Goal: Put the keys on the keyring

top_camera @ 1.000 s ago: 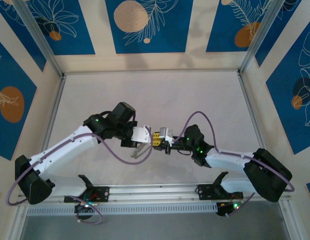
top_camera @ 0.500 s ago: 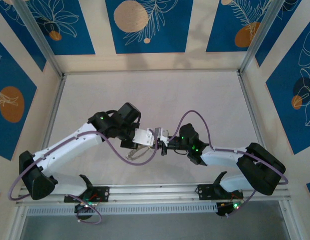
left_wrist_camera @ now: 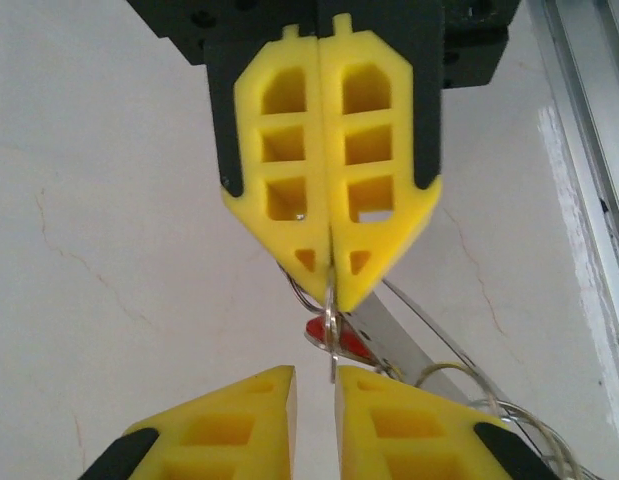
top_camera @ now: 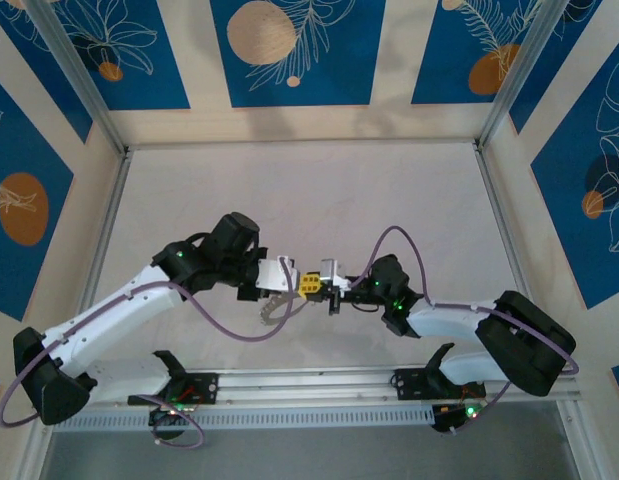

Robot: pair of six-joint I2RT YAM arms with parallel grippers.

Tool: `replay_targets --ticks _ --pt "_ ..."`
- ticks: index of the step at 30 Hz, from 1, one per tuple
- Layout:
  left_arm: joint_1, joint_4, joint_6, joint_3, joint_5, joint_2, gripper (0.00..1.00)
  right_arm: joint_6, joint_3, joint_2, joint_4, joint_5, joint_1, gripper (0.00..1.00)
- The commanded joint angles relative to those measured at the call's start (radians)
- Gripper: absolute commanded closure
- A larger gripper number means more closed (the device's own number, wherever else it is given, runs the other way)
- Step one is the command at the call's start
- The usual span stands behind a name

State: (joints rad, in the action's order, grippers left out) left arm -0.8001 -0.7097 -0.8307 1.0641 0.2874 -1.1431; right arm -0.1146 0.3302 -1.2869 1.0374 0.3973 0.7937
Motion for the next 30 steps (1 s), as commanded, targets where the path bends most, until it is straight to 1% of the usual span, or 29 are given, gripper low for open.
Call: replay_targets --ticks 1,7,10,15,25,30 --pt "0.018 0.082 0.043 -0.023 0.091 0.022 0.83 0.022 -0.005 0.027 0.110 0.033 -0.005 1.00" --pt "0.042 0.118 0.059 -0.033 0.141 0.026 0.81 0.017 0.003 0.018 0.116 0.037 -0.005 1.00" --pt "0.049 0.104 0.050 -0.027 0.185 0.013 0.81 0.018 0.000 0.006 0.137 0.025 -0.006 1.00" --pt "0.057 0.094 0.043 -0.037 0.222 0.007 0.81 0.031 0.000 0.006 0.163 0.006 -0.009 1.00" --pt "0.071 0.072 0.035 -0.038 0.326 -0.015 0.80 0.033 0.018 -0.012 0.170 0.014 -0.011 1.00" --pt "0.076 0.077 0.044 -0.052 0.333 -0.015 0.80 0.031 0.026 -0.013 0.168 0.018 -0.011 1.00"
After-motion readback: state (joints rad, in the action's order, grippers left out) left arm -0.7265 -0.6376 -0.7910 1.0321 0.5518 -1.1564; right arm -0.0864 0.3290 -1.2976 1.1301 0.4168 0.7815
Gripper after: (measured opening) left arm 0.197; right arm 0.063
